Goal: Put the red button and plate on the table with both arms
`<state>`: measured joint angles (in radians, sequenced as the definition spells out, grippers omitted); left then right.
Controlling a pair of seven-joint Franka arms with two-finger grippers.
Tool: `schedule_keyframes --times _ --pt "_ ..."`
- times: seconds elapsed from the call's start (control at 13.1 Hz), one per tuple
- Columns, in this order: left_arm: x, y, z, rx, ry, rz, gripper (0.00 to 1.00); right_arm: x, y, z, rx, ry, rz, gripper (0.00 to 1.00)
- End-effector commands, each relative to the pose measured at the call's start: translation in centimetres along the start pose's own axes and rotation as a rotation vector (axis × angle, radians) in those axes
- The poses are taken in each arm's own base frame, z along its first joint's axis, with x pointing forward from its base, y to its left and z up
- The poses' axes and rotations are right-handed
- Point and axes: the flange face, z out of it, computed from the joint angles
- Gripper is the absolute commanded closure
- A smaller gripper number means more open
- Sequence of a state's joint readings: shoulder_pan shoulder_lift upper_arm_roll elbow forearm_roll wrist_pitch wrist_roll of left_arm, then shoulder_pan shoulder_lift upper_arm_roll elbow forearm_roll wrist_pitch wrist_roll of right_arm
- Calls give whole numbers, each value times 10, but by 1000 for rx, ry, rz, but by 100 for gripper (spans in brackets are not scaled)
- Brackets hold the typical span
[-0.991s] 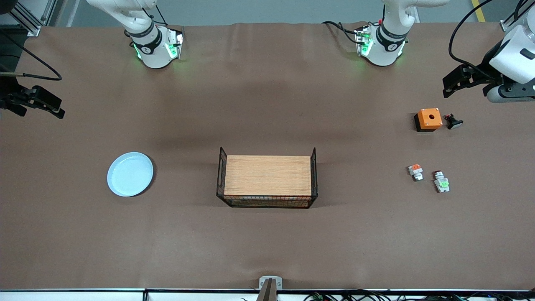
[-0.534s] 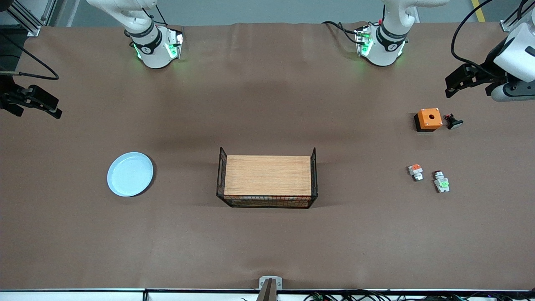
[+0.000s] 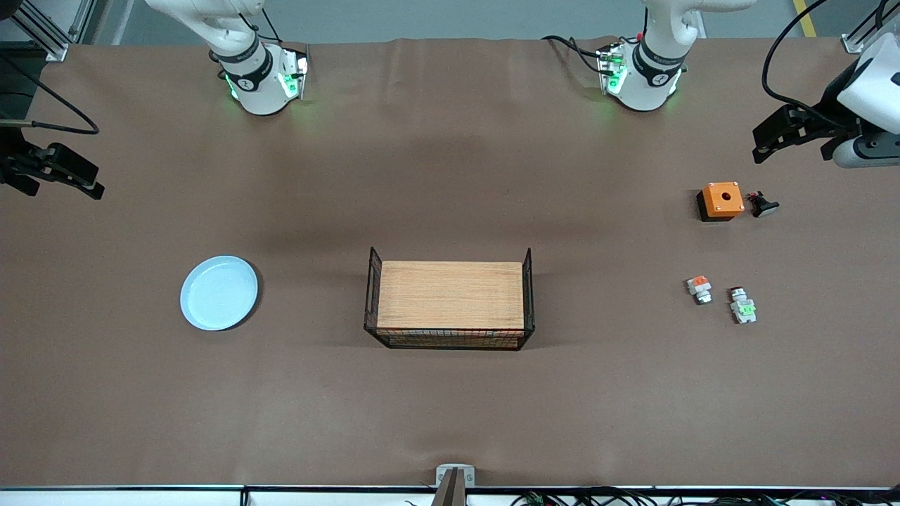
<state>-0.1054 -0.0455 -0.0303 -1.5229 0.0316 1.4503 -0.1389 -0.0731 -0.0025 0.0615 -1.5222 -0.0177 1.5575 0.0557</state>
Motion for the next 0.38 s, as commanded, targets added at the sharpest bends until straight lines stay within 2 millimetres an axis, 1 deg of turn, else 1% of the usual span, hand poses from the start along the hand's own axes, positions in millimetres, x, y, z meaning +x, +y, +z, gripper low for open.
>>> schedule_keyframes --times 0.0,0.08,0.3 --pt "0 5 -3 -15 1 17 1 4 2 -5 15 -2 -6 0" --pt "0 7 -3 -16 1 17 1 3 2 -4 15 -3 -8 0" --pt "0 4 -2 -19 -1 16 1 3 1 -4 15 -3 -9 0"
